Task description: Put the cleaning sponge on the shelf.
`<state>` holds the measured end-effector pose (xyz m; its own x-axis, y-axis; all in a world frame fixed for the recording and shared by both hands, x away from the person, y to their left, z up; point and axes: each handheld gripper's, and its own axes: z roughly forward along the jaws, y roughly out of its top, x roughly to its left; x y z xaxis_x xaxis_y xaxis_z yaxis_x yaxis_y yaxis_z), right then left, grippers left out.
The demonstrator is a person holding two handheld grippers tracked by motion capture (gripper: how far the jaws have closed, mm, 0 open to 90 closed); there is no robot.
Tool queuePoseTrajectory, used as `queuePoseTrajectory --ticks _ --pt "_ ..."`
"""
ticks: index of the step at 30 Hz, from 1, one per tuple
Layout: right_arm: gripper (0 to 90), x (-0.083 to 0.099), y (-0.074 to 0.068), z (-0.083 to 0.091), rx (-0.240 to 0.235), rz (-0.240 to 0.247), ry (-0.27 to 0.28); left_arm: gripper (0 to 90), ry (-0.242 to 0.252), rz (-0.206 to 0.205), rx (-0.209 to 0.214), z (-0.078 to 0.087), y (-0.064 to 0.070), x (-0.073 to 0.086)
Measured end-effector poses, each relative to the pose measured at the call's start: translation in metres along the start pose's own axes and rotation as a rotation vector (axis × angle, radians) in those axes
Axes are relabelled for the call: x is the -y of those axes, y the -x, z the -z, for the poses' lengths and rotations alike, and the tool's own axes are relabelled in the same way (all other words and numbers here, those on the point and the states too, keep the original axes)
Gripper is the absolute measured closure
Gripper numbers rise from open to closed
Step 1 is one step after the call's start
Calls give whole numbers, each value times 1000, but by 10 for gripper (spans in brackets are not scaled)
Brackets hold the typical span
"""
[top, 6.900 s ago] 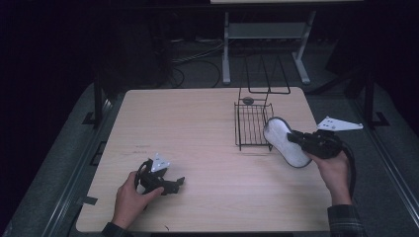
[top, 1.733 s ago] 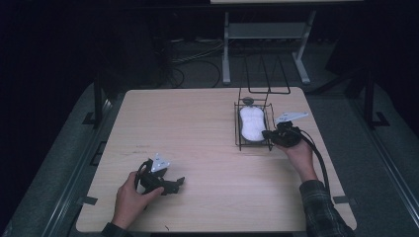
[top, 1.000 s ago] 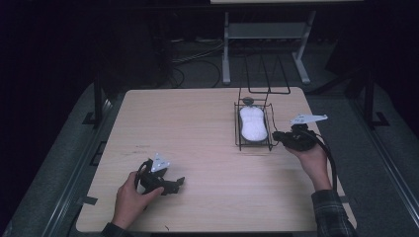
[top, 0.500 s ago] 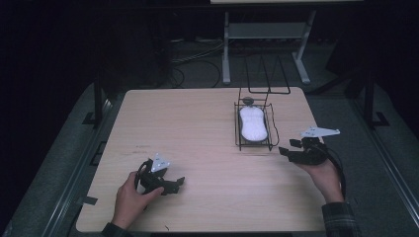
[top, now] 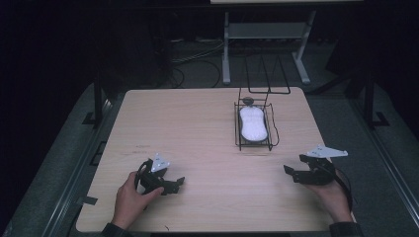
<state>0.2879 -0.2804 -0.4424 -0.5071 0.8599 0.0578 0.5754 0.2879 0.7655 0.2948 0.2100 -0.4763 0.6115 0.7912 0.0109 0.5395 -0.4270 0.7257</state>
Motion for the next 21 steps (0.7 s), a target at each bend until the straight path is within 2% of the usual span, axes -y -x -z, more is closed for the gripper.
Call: queuePoseTrajectory --ticks 13,16,18,21 --pt "179 37 -8 6 32 -21 -53 126 0 -2 0 0 0 0" --pt "160 42 -9 3 71 -8 -80 126 0 -2 0 0 0 0" --pt "143 45 -10 2 83 8 -97 126 1 -2 0 0 0 0" --pt "141 47 -10 0 84 0 -96 126 1 -1 1 0 0 0"
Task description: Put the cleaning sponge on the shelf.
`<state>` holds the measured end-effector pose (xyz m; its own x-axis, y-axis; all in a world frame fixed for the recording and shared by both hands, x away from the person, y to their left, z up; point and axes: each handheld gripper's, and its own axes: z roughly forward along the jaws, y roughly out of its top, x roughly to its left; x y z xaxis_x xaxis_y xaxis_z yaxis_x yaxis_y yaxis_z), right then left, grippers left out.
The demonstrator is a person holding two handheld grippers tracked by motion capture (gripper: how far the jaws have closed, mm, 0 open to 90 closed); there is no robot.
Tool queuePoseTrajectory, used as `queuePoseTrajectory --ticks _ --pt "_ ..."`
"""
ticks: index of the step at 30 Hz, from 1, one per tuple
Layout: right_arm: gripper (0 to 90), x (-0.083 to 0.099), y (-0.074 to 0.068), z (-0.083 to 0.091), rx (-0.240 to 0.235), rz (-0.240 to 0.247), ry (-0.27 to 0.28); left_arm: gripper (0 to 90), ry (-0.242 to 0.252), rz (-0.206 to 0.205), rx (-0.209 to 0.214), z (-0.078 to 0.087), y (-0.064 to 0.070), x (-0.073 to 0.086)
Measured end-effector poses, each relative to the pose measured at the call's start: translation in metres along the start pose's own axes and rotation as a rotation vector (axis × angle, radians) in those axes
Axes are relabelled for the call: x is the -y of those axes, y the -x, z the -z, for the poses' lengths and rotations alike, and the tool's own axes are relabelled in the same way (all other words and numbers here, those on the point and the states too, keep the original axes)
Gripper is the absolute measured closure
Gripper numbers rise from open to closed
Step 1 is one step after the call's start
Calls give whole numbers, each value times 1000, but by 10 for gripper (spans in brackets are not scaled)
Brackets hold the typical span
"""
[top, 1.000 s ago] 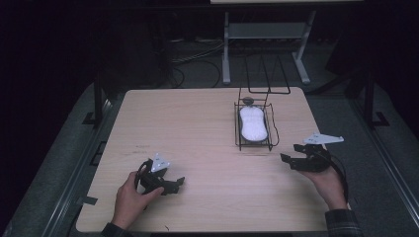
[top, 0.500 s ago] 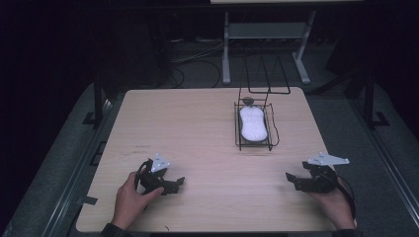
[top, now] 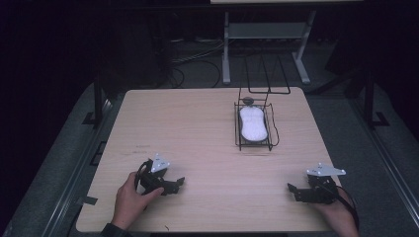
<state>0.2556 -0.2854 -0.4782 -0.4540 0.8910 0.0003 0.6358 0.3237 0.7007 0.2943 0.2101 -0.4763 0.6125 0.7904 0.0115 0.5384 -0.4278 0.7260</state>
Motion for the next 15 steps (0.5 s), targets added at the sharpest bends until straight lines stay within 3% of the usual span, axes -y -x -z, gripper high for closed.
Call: queuePoseTrajectory --ticks 4,15 --pt "120 4 1 -2 -28 -14 26 126 0 0 0 0 0 0" --pt "115 4 1 -2 -30 -8 26 126 0 0 0 0 0 0"
